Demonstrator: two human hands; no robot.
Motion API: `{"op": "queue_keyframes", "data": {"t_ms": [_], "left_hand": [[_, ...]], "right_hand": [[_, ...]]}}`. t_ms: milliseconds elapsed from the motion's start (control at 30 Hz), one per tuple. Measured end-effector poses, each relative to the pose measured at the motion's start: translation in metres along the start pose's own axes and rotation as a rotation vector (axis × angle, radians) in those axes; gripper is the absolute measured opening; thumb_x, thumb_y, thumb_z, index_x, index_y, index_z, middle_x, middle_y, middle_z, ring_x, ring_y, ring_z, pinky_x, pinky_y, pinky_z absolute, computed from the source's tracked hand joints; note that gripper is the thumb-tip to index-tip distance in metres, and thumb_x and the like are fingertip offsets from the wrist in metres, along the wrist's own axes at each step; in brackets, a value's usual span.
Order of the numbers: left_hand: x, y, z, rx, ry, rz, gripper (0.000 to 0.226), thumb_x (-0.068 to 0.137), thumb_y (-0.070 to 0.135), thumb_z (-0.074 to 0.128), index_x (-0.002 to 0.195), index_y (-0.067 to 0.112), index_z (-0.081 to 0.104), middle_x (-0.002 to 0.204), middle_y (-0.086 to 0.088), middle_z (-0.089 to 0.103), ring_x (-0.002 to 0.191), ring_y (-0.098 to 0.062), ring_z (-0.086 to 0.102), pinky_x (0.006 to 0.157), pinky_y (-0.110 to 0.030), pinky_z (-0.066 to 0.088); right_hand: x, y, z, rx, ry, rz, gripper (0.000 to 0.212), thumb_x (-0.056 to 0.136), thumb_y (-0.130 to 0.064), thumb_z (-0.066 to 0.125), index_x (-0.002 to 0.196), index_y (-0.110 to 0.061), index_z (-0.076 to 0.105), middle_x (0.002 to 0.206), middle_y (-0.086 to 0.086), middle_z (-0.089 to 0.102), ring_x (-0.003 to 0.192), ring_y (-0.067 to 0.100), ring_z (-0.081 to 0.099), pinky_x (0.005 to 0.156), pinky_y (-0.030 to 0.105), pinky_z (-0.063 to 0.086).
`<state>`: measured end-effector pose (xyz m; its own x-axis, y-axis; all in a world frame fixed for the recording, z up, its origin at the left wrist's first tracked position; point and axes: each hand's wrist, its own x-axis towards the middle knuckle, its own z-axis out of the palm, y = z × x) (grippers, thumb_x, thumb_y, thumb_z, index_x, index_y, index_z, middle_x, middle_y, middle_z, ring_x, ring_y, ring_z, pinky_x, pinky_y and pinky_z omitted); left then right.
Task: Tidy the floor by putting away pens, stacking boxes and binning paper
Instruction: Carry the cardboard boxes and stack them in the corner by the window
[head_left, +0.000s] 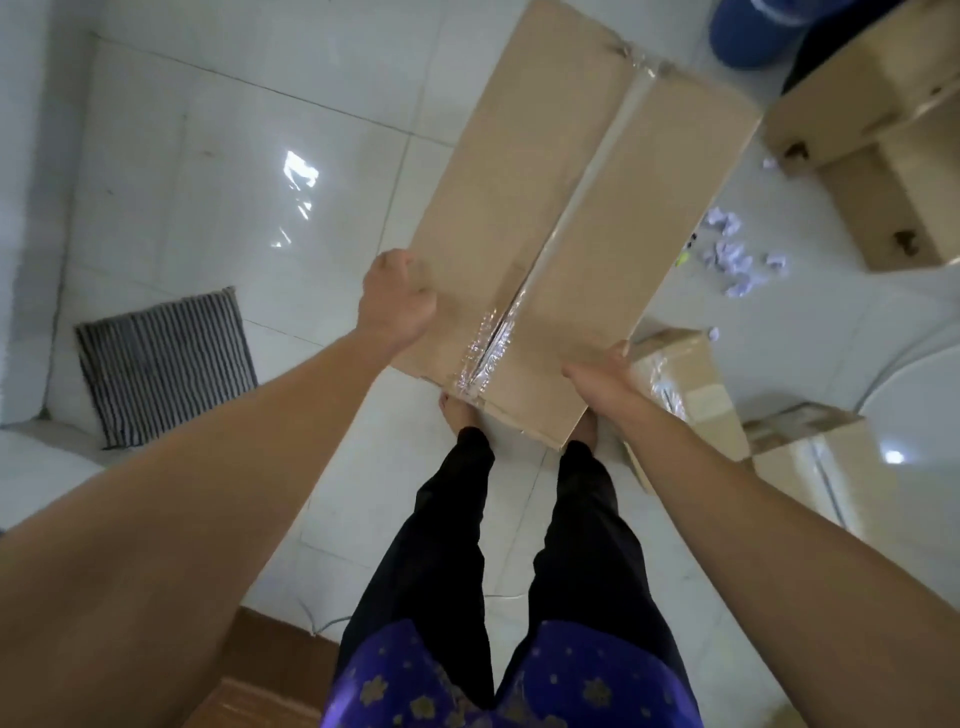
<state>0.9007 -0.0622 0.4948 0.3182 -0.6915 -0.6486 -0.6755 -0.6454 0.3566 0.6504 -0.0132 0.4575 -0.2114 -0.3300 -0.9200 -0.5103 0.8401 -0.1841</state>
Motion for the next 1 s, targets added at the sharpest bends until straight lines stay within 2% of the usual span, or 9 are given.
{"op": "queue_keyframes", "data": {"t_ms": [100, 200, 267, 367, 433, 533, 733, 900, 1000], "left_hand": [[0.029, -0.013, 0.008, 0.018, -0.019, -0.031, 0.049, 0.079, 0.024, 0.054, 0.128, 0.016, 0.052, 0.126, -0.003, 0.058, 0.114, -0.027, 0.059, 0.091, -0.04, 0.051], [0.053, -0.027, 0.021, 0.027, -0.101, -0.113, 0.059, 0.089, 0.017, 0.05, 0.146, 0.016, 0.034, 0.134, -0.004, 0.054, 0.118, -0.03, 0.055, 0.084, -0.036, 0.043], [0.064, -0.037, 0.027, 0.034, -0.155, -0.143, 0.06, 0.09, 0.016, 0.051, 0.146, 0.018, 0.032, 0.133, -0.002, 0.052, 0.117, -0.03, 0.054, 0.084, -0.037, 0.042], [0.073, -0.044, 0.025, -0.001, -0.195, -0.135, 0.062, 0.084, 0.022, 0.06, 0.142, 0.022, 0.038, 0.131, 0.001, 0.052, 0.112, -0.025, 0.053, 0.09, -0.039, 0.047], [0.074, -0.046, 0.018, -0.041, -0.229, -0.124, 0.069, 0.078, 0.03, 0.066, 0.142, 0.022, 0.04, 0.133, -0.001, 0.051, 0.116, -0.025, 0.054, 0.098, -0.043, 0.048], [0.076, -0.045, 0.001, -0.028, -0.241, -0.074, 0.065, 0.086, 0.03, 0.068, 0.143, 0.017, 0.04, 0.137, -0.005, 0.05, 0.121, -0.027, 0.053, 0.103, -0.044, 0.047], [0.07, -0.047, -0.053, -0.071, -0.02, 0.03, 0.059, 0.095, 0.046, 0.059, 0.139, 0.012, 0.043, 0.136, -0.009, 0.05, 0.122, -0.028, 0.053, 0.104, -0.043, 0.045], [0.028, -0.066, -0.1, -0.081, 0.204, 0.001, 0.052, 0.095, 0.047, 0.056, 0.127, 0.008, 0.043, 0.127, -0.009, 0.051, 0.114, -0.03, 0.055, 0.098, -0.047, 0.047], [-0.001, -0.089, -0.148, -0.113, 0.275, -0.008, 0.046, 0.096, 0.045, 0.057, 0.123, 0.011, 0.044, 0.12, -0.007, 0.05, 0.11, -0.029, 0.055, 0.093, -0.043, 0.047]], "right_hand": [[0.015, 0.002, 0.02, 0.133, 0.118, 0.021, 0.101, 0.083, -0.021, 0.062, 0.159, -0.005, -0.003, 0.158, 0.019, 0.021, 0.14, 0.039, 0.035, 0.112, 0.046, 0.041], [0.034, 0.006, 0.027, 0.232, 0.276, 0.051, 0.093, 0.07, -0.029, 0.053, 0.155, -0.006, 0.023, 0.15, 0.019, 0.033, 0.135, 0.036, 0.036, 0.112, 0.042, 0.038], [0.048, 0.016, 0.027, 0.313, 0.239, 0.073, 0.078, 0.074, -0.03, 0.064, 0.144, -0.012, 0.037, 0.142, 0.013, 0.046, 0.129, 0.032, 0.045, 0.109, 0.044, 0.043], [0.062, 0.025, 0.025, 0.58, 0.116, 0.088, 0.082, 0.059, -0.032, 0.083, 0.13, -0.025, 0.043, 0.12, 0.001, 0.065, 0.108, 0.025, 0.066, 0.094, 0.048, 0.058], [0.064, 0.026, 0.021, 0.595, 0.095, 0.055, 0.085, 0.057, -0.037, 0.085, 0.13, -0.024, 0.044, 0.118, -0.001, 0.067, 0.105, 0.024, 0.068, 0.093, 0.048, 0.059], [0.047, 0.013, 0.009, 0.575, 0.096, -0.006, 0.085, 0.056, -0.044, 0.083, 0.131, -0.024, 0.05, 0.12, -0.003, 0.068, 0.108, 0.022, 0.068, 0.097, 0.045, 0.057], [0.0, -0.034, -0.012, 0.469, 0.078, -0.262, 0.064, 0.087, -0.027, 0.076, 0.144, -0.034, 0.046, 0.13, -0.009, 0.062, 0.115, 0.012, 0.062, 0.096, 0.033, 0.053], [-0.043, -0.084, -0.019, 0.298, 0.0, -0.378, 0.069, 0.089, -0.036, 0.069, 0.151, -0.039, 0.04, 0.139, -0.006, 0.059, 0.122, 0.016, 0.06, 0.106, 0.042, 0.051], [-0.091, -0.123, -0.015, 0.204, -0.05, -0.456, 0.054, 0.093, -0.034, 0.068, 0.144, -0.037, 0.049, 0.135, -0.007, 0.063, 0.121, 0.017, 0.061, 0.106, 0.046, 0.051]]}}
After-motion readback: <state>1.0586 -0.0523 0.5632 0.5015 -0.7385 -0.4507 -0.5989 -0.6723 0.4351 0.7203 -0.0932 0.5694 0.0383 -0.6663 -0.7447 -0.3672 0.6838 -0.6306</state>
